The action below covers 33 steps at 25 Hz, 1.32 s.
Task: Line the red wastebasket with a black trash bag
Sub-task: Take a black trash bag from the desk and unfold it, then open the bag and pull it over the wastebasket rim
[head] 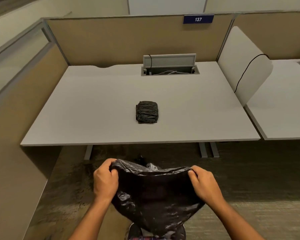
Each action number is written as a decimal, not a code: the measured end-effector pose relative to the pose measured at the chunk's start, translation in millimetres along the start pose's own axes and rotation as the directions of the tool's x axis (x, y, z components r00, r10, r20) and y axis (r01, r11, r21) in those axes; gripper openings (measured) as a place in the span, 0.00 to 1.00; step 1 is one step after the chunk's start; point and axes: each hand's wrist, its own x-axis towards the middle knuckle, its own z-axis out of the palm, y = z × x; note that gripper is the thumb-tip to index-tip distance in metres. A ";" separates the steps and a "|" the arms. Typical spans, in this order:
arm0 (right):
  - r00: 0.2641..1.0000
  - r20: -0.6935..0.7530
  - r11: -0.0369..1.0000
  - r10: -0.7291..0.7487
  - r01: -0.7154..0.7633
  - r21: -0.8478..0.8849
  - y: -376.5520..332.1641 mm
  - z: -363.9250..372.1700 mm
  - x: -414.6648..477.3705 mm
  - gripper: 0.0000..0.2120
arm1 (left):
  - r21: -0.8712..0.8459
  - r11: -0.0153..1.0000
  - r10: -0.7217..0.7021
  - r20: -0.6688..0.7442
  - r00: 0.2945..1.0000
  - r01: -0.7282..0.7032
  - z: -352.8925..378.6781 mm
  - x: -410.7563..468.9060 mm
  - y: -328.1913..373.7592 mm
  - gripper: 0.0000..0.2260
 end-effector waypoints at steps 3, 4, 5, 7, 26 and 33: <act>0.995 -0.095 0.994 0.028 -0.017 0.111 -10.2 -1.5 10.8 0.16 | -0.077 0.997 -0.013 -0.025 1.000 0.011 8.2 1.4 10.5 0.18; 0.990 -0.139 0.988 0.037 -0.015 0.155 -12.2 -1.1 11.7 0.16 | -0.088 0.996 0.000 -0.049 0.999 -0.005 10.8 0.9 10.9 0.17; 0.983 -0.181 0.981 0.045 -0.008 0.196 -12.9 -0.3 10.8 0.16 | -0.086 0.996 0.016 -0.070 0.997 -0.022 12.9 -0.7 10.2 0.17; 0.970 -0.237 0.966 0.049 0.014 0.257 -11.7 2.7 7.7 0.17 | -0.075 0.996 0.034 -0.080 0.996 -0.040 16.3 -4.3 5.1 0.17; 0.967 -0.011 0.964 0.253 -0.251 0.090 144.9 199.7 35.1 0.15 | -0.003 0.926 -0.356 0.332 0.874 0.378 196.2 -9.2 -213.4 0.17; 0.898 0.271 0.935 0.348 -0.311 -0.171 231.6 298.9 82.4 0.13 | 0.173 0.774 -0.611 0.453 0.649 0.608 290.3 19.2 -310.8 0.11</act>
